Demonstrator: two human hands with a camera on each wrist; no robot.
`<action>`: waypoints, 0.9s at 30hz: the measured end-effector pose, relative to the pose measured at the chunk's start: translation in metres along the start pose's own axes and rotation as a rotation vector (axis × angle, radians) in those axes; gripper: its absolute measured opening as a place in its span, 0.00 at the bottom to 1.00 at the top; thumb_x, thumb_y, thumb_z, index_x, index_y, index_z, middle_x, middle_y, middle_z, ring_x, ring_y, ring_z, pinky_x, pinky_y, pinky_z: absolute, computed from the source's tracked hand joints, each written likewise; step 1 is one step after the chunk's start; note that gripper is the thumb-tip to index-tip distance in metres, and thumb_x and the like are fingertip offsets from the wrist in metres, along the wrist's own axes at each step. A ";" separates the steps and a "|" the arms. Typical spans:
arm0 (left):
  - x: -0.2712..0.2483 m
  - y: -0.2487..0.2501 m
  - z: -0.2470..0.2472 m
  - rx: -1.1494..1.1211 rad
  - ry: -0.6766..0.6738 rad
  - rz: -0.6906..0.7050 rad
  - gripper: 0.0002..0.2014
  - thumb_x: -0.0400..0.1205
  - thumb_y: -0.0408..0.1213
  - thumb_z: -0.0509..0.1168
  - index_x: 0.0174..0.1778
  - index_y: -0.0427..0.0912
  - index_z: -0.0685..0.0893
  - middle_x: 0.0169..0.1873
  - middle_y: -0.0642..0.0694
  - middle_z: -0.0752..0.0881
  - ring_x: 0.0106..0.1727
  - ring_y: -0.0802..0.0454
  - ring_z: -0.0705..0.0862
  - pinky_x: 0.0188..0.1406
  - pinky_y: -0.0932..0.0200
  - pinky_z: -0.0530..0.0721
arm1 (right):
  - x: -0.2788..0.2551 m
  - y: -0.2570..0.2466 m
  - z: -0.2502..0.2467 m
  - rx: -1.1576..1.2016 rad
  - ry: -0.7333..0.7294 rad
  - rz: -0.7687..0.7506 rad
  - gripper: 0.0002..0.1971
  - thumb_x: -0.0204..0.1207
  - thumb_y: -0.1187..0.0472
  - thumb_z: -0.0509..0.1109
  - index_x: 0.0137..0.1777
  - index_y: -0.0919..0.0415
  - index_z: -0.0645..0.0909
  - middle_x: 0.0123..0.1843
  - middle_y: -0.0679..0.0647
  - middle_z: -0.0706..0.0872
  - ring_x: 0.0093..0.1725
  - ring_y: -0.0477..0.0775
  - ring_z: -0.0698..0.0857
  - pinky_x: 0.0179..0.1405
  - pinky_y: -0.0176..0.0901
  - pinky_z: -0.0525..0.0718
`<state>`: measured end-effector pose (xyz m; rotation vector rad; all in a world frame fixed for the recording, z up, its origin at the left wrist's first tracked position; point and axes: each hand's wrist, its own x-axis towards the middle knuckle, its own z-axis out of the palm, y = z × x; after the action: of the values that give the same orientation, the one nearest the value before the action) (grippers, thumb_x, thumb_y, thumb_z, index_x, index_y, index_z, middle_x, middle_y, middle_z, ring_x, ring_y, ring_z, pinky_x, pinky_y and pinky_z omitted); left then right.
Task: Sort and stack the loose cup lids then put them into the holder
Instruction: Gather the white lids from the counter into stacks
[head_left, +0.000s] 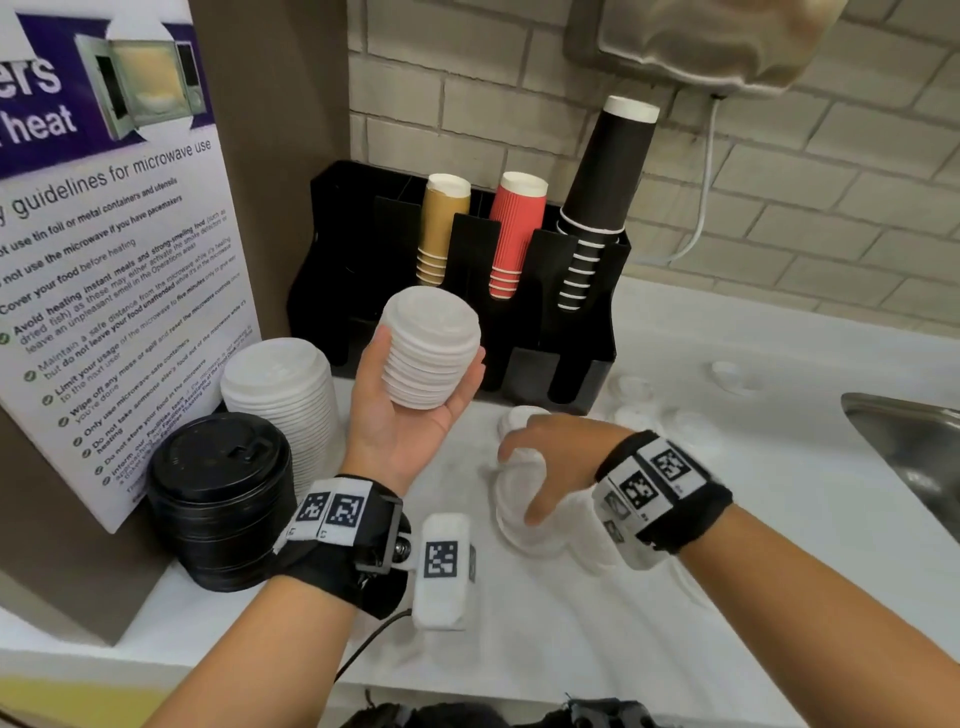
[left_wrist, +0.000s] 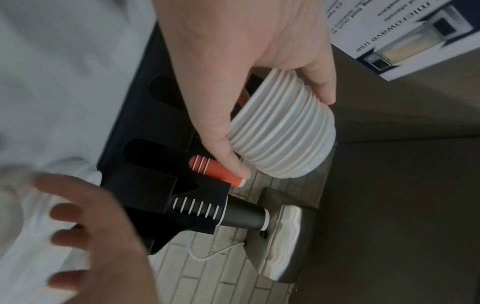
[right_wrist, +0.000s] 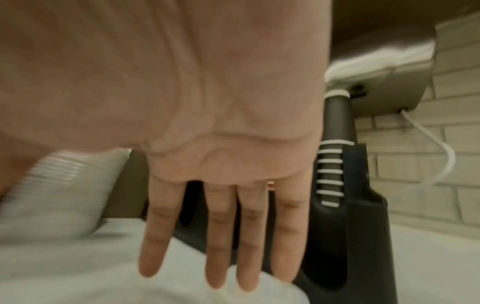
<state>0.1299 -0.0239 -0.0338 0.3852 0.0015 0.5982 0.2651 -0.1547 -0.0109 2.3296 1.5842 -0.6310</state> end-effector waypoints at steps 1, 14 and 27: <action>0.000 -0.001 -0.001 -0.012 -0.006 0.003 0.27 0.62 0.50 0.83 0.56 0.43 0.92 0.59 0.37 0.89 0.60 0.37 0.88 0.68 0.37 0.79 | 0.002 0.001 0.007 -0.004 -0.022 0.011 0.40 0.59 0.42 0.82 0.72 0.41 0.70 0.58 0.46 0.72 0.58 0.53 0.76 0.52 0.46 0.78; 0.000 -0.004 -0.003 -0.062 0.199 -0.099 0.29 0.78 0.57 0.64 0.71 0.43 0.80 0.62 0.35 0.87 0.68 0.35 0.83 0.65 0.38 0.82 | -0.008 0.024 0.001 0.399 0.345 -0.051 0.30 0.63 0.55 0.81 0.64 0.47 0.73 0.56 0.51 0.78 0.57 0.54 0.78 0.56 0.45 0.81; -0.001 -0.012 -0.009 0.168 0.188 -0.239 0.29 0.81 0.59 0.61 0.67 0.40 0.83 0.62 0.33 0.87 0.62 0.38 0.88 0.60 0.42 0.86 | -0.019 -0.021 -0.028 0.935 0.784 -0.314 0.29 0.69 0.58 0.80 0.68 0.42 0.75 0.60 0.50 0.78 0.59 0.45 0.81 0.52 0.40 0.86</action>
<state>0.1341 -0.0302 -0.0469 0.4820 0.2760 0.3967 0.2453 -0.1504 0.0235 3.3093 2.4012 -0.6520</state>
